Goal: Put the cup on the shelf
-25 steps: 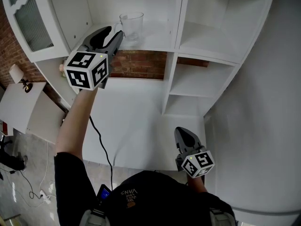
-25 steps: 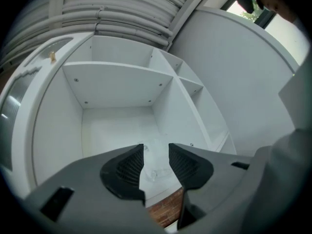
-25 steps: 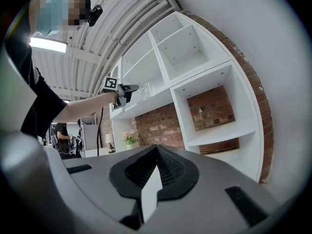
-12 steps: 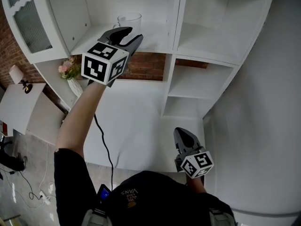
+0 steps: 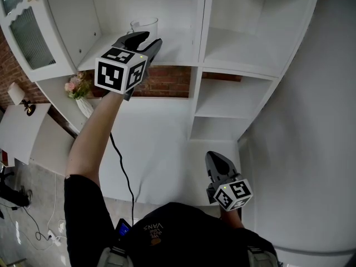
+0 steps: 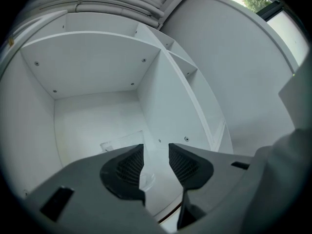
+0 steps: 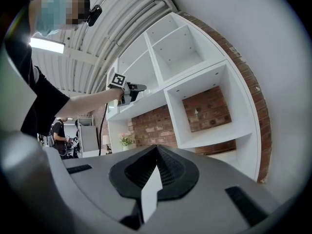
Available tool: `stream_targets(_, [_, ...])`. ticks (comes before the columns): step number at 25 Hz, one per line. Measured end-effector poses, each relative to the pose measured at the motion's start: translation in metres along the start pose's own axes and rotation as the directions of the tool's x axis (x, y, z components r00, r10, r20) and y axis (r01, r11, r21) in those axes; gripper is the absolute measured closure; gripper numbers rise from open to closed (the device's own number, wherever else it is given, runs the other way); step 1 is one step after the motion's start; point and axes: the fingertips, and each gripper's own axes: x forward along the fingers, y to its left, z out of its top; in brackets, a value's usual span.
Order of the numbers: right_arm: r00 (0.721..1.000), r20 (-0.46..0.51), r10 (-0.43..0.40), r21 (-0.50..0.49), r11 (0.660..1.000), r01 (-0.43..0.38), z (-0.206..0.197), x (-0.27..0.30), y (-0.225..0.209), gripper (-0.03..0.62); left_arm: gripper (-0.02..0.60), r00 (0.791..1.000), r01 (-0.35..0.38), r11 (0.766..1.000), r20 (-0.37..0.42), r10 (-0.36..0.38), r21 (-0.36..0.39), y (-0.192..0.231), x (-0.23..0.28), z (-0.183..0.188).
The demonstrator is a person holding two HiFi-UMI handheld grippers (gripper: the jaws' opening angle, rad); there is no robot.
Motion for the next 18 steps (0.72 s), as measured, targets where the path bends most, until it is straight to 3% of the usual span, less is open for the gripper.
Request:
stream_targets(9, [1.0,-0.01,0.021,-0.002,1.0,-0.021,0.0,0.01,0.009,0.594,0.439,1.0,-0.009,0.999,0.011,0.009,-0.042,0.015,0.001,-0.007])
stream_targets(18, [1.0,-0.013,0.026,-0.015,1.0,-0.026,0.001,0.005,0.029,0.594,0.439,0.992,0.079,0.994,0.099,-0.071,-0.074,-0.007,-0.025,-0.008])
